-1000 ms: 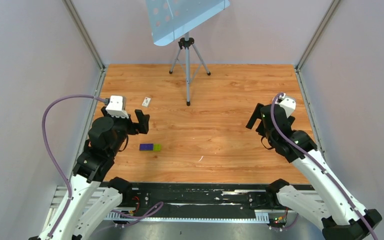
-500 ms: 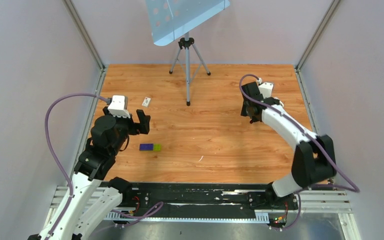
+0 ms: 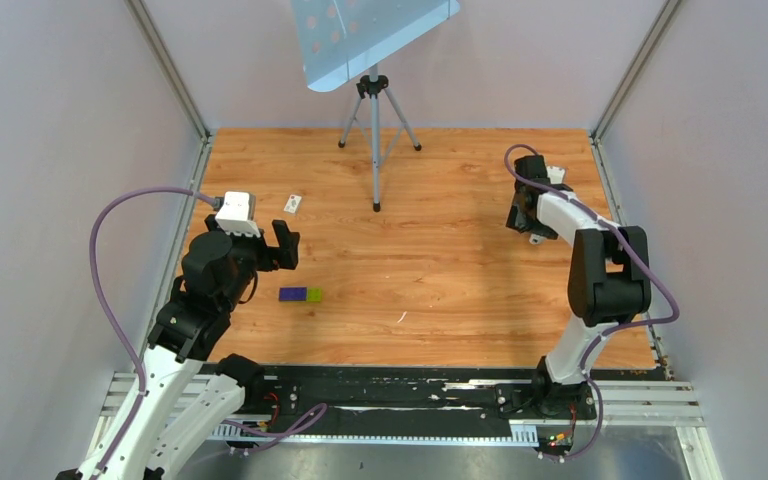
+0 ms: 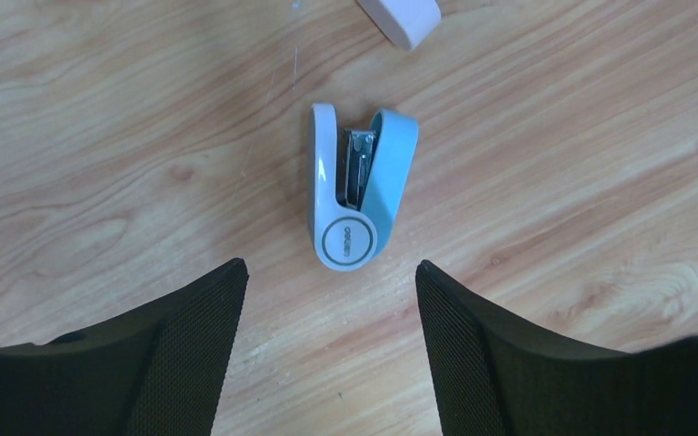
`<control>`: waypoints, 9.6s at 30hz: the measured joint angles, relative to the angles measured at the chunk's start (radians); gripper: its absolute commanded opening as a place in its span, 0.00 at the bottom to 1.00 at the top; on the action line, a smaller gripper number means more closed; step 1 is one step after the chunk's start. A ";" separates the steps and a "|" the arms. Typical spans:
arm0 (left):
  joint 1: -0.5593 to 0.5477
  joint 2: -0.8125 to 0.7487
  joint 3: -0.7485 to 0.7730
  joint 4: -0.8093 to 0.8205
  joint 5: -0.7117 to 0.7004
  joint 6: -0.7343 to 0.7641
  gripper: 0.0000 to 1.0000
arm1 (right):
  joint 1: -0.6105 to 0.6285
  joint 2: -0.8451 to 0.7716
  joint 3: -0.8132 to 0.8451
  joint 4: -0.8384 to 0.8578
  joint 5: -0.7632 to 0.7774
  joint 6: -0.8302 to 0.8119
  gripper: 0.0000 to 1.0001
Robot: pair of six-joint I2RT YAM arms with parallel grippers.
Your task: Load the staples into the stapler
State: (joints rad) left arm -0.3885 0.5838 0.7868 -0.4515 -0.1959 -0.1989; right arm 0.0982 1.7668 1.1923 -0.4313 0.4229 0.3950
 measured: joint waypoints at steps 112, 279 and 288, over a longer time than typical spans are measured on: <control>-0.261 0.221 -0.254 0.650 0.498 -0.480 0.00 | 1.030 -0.678 -0.393 0.465 -0.127 -0.051 0.81; -0.092 0.304 -0.183 0.473 0.540 -0.555 0.00 | 0.807 -0.738 -0.506 0.536 -0.555 -0.196 0.82; -0.091 0.257 -0.214 0.509 0.524 -0.529 0.00 | 0.796 -0.816 -0.499 0.536 -0.473 0.090 0.69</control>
State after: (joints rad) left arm -0.4797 0.8410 0.5724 0.0570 0.3283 -0.7280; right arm 0.8940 0.9504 0.6930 0.1051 -0.0502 0.4847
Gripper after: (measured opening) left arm 0.039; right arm 0.740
